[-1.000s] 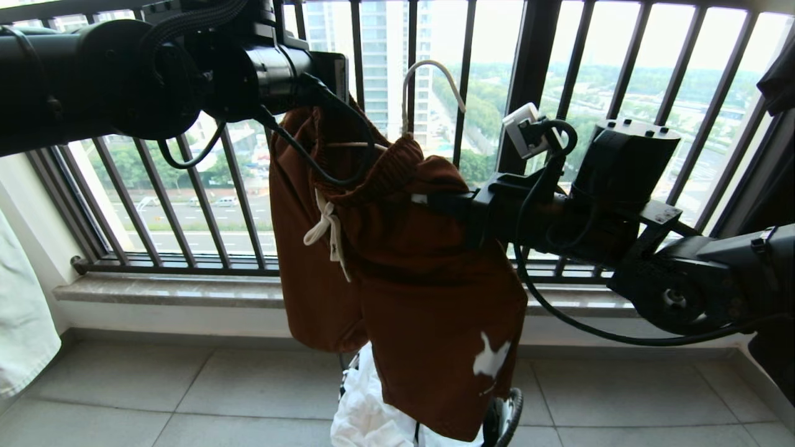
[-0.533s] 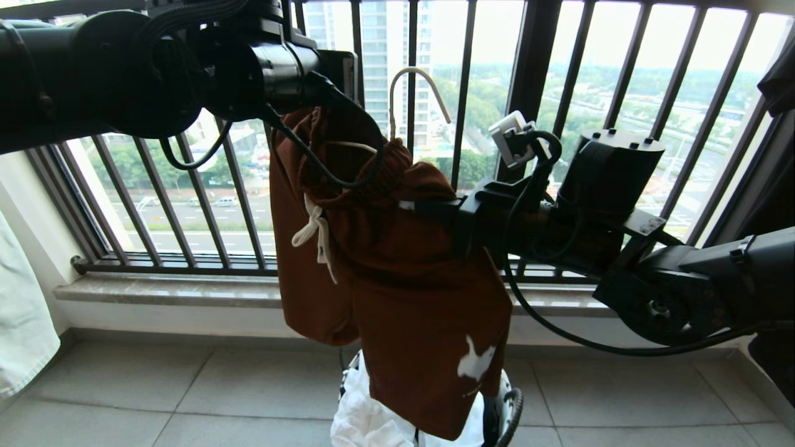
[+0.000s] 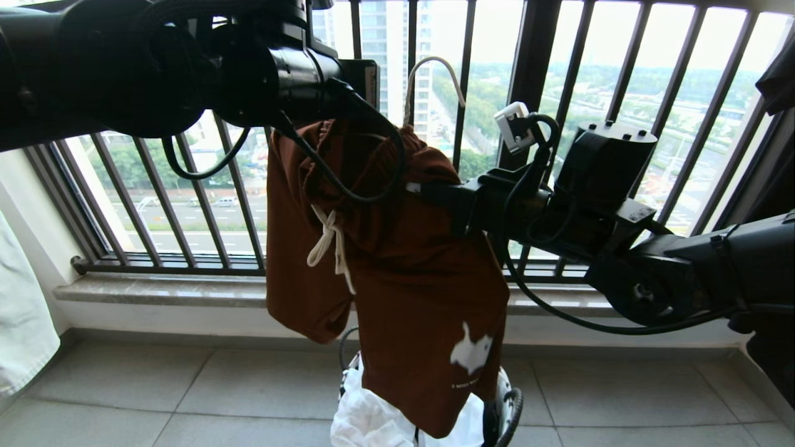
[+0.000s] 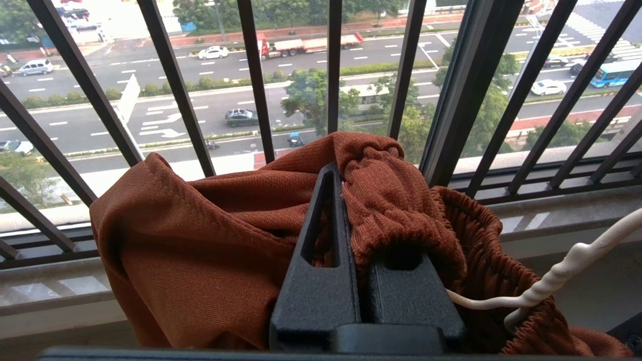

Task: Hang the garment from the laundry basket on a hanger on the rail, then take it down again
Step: Hang the clothes on the clothes rack

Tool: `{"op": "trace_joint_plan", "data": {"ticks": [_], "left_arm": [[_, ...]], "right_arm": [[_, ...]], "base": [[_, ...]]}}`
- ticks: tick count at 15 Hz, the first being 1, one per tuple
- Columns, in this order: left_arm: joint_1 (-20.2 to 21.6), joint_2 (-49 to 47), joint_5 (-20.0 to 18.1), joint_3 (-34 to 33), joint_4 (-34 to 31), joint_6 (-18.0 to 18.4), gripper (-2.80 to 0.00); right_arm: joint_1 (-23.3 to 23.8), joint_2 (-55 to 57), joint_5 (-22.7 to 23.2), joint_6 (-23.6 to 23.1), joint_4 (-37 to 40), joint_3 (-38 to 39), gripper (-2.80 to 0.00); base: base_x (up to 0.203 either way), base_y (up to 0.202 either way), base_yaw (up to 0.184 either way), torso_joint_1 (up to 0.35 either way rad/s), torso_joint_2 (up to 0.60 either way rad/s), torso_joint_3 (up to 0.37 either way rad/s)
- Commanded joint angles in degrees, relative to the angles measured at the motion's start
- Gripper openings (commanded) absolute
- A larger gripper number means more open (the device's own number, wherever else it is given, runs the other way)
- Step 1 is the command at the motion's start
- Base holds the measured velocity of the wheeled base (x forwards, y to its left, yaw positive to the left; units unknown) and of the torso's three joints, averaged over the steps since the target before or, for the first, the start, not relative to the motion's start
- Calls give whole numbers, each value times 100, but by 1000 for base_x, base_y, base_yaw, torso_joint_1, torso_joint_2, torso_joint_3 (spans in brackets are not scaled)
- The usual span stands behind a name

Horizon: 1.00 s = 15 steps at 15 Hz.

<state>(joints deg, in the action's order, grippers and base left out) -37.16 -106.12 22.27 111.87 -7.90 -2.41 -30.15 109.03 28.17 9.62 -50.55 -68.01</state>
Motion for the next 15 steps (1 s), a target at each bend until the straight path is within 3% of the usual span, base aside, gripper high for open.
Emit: {"op": "trace_joint_plan", "data": {"ticks": [1, 6, 15], "left_arm": [[-96, 117, 14, 1, -5, -11, -280], [-541, 292, -6, 1, -426, -516, -280], [-670, 152, 23, -8, -441, -567, -280]], "right_arm": [[9, 62, 15, 10, -34, -59, -280], [18, 136, -14, 31, 49, -164, -280], [44, 101, -14, 66, 54, -168, -280]], "base": [[0, 0, 0, 0, 0, 0], [0, 0, 0, 0, 0, 0], [0, 0, 0, 0, 0, 0]]}}
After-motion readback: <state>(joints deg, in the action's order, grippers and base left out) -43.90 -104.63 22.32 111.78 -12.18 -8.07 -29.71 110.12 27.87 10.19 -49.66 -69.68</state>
